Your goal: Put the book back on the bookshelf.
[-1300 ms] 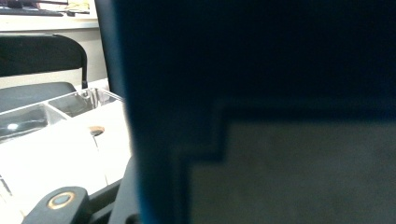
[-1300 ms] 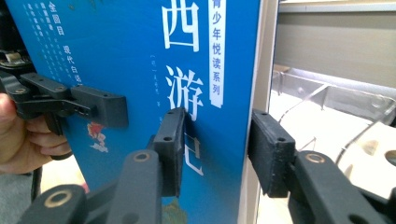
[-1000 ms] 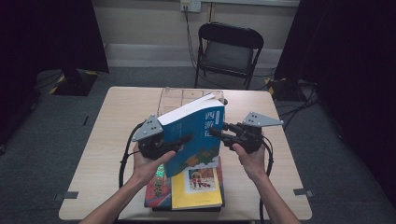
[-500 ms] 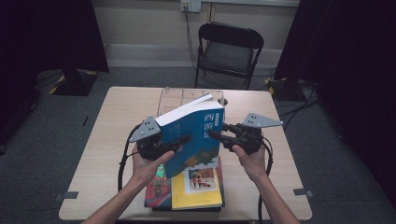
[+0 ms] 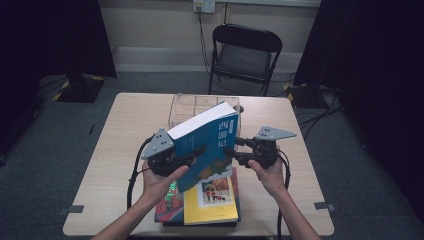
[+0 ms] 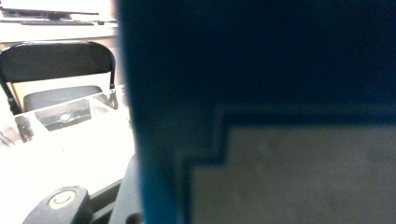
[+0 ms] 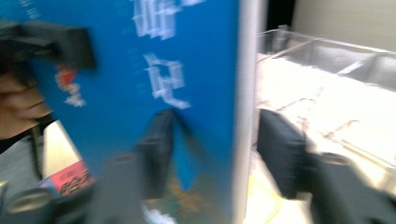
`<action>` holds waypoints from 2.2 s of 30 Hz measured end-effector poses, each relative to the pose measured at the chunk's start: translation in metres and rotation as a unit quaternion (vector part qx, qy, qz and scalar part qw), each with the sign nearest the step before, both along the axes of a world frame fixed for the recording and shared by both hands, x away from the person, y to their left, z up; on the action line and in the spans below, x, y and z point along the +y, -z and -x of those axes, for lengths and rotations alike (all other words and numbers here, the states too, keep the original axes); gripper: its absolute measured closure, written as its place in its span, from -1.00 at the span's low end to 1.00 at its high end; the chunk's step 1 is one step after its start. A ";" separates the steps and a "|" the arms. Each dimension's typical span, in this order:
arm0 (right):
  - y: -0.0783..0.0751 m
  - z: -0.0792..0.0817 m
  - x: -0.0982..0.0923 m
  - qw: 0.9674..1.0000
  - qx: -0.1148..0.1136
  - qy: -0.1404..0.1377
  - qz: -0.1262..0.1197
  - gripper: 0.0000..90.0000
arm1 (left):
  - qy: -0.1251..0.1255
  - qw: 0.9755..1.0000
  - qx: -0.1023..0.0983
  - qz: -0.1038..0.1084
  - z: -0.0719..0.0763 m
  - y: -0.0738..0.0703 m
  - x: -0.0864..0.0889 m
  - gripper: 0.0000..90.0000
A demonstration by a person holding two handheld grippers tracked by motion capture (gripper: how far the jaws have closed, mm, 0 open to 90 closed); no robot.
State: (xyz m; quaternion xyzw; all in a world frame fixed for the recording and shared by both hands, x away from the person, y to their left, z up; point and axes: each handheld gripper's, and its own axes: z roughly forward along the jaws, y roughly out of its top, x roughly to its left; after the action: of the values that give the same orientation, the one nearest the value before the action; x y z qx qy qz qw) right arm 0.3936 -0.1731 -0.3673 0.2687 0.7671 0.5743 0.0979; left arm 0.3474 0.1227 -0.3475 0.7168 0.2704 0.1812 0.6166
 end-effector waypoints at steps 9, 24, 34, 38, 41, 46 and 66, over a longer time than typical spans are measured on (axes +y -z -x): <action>-0.004 -0.006 0.019 1.000 -0.009 0.008 0.015 0.37 | -0.028 1.000 0.003 0.006 -0.002 -0.003 0.013 0.36; -0.007 -0.027 0.075 1.000 -0.015 -0.014 0.015 0.40 | -0.078 0.997 0.005 -0.006 -0.004 -0.014 0.054 0.36; -0.013 -0.035 0.090 0.999 -0.017 -0.021 0.018 0.41 | -0.100 0.995 0.014 0.003 -0.006 -0.020 0.064 0.36; -0.006 -0.042 0.098 1.000 -0.007 -0.021 0.012 0.41 | -0.124 0.992 0.018 -0.002 -0.009 -0.016 0.067 0.36; -0.003 -0.046 0.100 1.000 -0.003 -0.028 0.007 0.31 | -0.129 0.991 0.020 -0.001 -0.010 -0.014 0.069 0.36; -0.002 -0.040 0.098 0.999 -0.016 -0.026 0.037 -0.01 | -0.141 0.990 0.029 0.009 -0.009 -0.012 0.069 0.36; 0.043 0.008 -0.045 0.992 0.043 0.087 0.081 -0.16 | -0.180 0.981 0.063 0.021 -0.032 -0.023 0.071 0.37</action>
State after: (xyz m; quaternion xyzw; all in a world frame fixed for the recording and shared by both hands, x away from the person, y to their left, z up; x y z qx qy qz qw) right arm 0.3854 -0.2184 -0.4107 0.3499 0.7884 0.4875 0.1355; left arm 0.3790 0.1935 -0.3248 0.6529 0.4376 0.2377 0.5707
